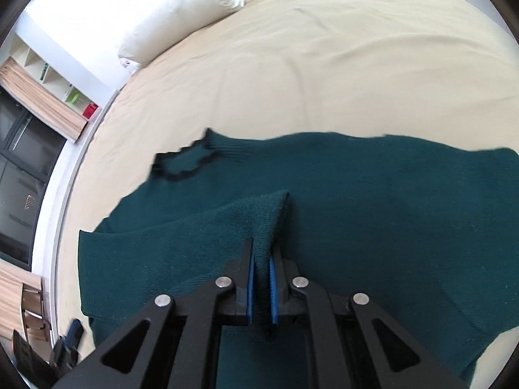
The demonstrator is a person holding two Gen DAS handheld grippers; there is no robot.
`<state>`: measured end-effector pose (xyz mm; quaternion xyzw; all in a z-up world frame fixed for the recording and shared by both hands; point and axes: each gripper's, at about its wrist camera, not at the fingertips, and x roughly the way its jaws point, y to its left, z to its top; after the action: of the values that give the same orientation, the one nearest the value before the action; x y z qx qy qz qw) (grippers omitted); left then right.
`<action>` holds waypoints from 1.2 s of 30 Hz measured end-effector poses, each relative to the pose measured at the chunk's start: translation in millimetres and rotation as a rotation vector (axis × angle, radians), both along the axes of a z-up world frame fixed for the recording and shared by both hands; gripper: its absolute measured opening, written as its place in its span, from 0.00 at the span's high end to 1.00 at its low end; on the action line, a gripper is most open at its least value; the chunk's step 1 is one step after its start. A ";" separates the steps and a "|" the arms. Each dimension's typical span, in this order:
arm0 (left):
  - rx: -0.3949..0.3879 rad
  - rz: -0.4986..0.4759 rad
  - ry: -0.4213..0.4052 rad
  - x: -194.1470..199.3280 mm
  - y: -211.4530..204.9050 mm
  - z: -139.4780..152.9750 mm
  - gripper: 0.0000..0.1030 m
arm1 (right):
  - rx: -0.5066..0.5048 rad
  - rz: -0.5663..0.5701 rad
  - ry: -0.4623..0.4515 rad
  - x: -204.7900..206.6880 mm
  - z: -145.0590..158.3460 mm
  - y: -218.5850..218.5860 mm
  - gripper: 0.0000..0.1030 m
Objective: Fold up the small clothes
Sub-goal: 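Fold the held sleeve across the sweater body with the left gripper, then open the left gripper to release the sleeve and withdraw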
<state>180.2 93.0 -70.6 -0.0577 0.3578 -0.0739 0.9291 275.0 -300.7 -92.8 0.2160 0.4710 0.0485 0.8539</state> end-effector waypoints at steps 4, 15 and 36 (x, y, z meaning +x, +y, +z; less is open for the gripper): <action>-0.051 0.135 0.015 22.4 51.8 7.4 0.88 | -0.014 -0.011 -0.007 -5.7 -10.2 -10.0 0.92; 0.060 0.011 0.006 78.1 12.6 32.6 0.88 | -0.049 -0.043 -0.011 -13.4 -9.2 -17.4 0.93; 0.358 -0.103 0.137 138.9 -58.2 -57.2 0.88 | 0.004 -0.087 0.019 -21.6 -22.3 -35.2 0.93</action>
<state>319.1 34.8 -127.9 0.1219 0.4301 -0.0526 0.8929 253.4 -335.9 -115.1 0.2386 0.4689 0.0102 0.8503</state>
